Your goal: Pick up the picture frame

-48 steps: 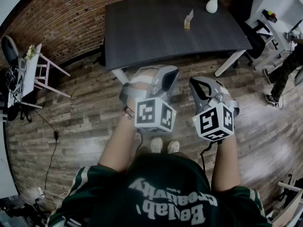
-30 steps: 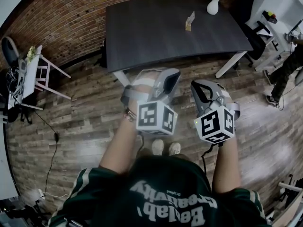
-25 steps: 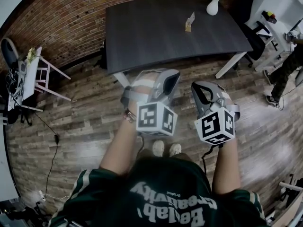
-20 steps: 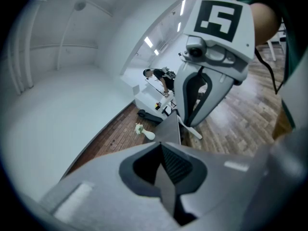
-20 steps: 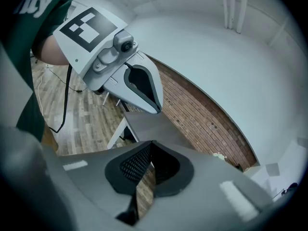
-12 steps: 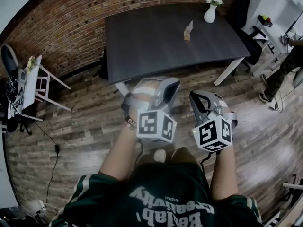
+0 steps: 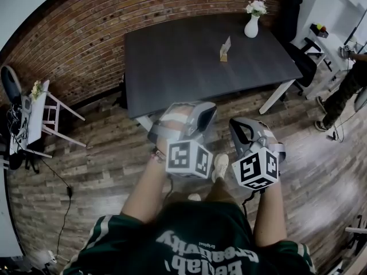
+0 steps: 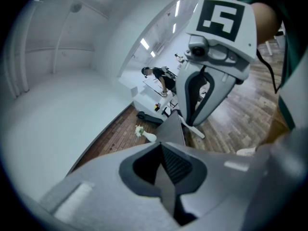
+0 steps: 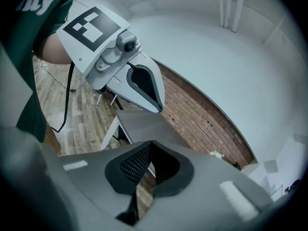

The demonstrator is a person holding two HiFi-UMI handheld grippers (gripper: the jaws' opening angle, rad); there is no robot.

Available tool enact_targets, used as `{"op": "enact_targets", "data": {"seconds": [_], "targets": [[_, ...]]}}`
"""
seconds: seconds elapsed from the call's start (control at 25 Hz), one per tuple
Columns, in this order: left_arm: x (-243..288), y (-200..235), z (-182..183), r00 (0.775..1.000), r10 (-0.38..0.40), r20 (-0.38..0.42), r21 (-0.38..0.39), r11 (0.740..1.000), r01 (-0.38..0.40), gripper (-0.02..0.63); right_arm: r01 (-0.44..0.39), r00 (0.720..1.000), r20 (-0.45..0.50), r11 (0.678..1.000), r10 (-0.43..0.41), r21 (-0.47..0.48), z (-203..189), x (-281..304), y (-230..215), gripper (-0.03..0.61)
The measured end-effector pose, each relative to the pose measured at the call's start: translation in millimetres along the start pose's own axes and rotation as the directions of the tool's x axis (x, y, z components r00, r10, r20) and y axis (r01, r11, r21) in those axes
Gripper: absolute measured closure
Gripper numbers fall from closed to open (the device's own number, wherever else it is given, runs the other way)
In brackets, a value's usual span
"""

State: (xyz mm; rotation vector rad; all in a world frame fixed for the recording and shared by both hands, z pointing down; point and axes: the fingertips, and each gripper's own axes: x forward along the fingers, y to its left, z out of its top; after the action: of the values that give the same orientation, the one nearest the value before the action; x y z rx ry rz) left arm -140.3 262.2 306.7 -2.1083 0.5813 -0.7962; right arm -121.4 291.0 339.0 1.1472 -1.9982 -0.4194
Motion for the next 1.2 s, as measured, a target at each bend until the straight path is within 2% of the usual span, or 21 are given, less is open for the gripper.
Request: {"op": "enact_targets", "data": {"seconds": [0.84, 1.2], "targets": [[228, 88, -15, 0.994, 0.017, -0.107, -0.049, 0.999, -0.022, 0.613, -0.101, 0.994, 0.049, 0.994, 0.102, -0.03, -96, 136, -184, 0.574], [305, 110, -11, 0.988, 0.011, -0.152, -0.043, 0.999, -0.018, 0.613, -0.137, 0.987, 0.084, 0.99, 0.139, -0.033, -133, 170, -239, 0.574]]}}
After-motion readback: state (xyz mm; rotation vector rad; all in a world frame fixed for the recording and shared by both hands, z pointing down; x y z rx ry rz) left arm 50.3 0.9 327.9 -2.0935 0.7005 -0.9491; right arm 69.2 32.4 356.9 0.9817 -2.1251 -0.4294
